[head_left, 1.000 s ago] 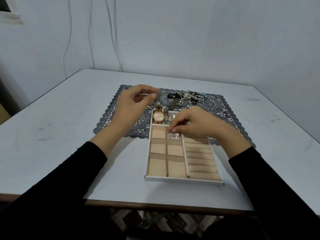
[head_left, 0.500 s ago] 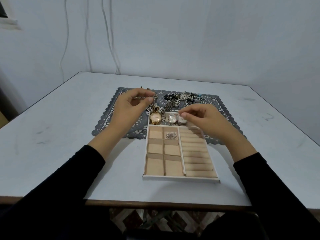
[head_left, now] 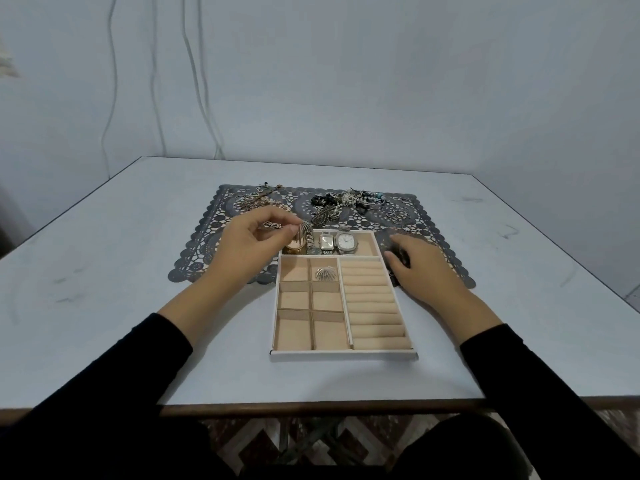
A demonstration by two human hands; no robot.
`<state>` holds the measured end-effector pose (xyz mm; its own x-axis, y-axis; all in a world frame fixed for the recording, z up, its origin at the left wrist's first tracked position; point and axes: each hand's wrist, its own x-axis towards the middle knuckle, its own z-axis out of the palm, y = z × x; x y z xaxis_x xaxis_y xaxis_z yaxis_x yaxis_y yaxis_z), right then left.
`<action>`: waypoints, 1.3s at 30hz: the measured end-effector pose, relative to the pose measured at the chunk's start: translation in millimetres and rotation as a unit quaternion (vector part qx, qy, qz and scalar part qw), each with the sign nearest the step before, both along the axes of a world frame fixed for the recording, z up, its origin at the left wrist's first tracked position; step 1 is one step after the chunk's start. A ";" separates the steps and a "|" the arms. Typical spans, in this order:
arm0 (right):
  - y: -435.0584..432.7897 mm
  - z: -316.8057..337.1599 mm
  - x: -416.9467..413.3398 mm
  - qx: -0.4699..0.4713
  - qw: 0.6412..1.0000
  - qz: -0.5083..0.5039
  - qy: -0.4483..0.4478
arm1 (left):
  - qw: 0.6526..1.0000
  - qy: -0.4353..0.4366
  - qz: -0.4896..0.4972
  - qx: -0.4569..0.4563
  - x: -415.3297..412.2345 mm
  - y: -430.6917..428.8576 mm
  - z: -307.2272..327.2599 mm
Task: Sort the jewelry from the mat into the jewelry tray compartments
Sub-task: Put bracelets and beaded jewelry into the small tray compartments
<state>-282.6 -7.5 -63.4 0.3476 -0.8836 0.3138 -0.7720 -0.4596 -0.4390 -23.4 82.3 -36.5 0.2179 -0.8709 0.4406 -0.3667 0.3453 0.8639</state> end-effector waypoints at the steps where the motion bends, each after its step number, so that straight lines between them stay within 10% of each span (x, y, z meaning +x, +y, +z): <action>1: -0.5 -1.9 0.3 0.004 1.000 0.001 0.009 | 1.000 -0.010 -0.006 0.006 1.0 1.6 -1.6; 26: -0.9 -2.8 2.3 0.015 1.000 0.006 0.020 | 0.962 -0.262 -0.048 0.057 18.1 17.3 -2.3; 39: -5.1 -5.8 1.3 0.004 1.000 0.012 0.015 | 0.961 -0.251 -0.029 0.109 17.6 13.6 0.5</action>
<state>-281.4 -12.6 -69.2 0.3770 -0.8779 0.2951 -0.7742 -0.4736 -0.4199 -5.8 95.9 -36.0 -0.0257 -0.9589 0.2825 -0.7419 0.2077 0.6376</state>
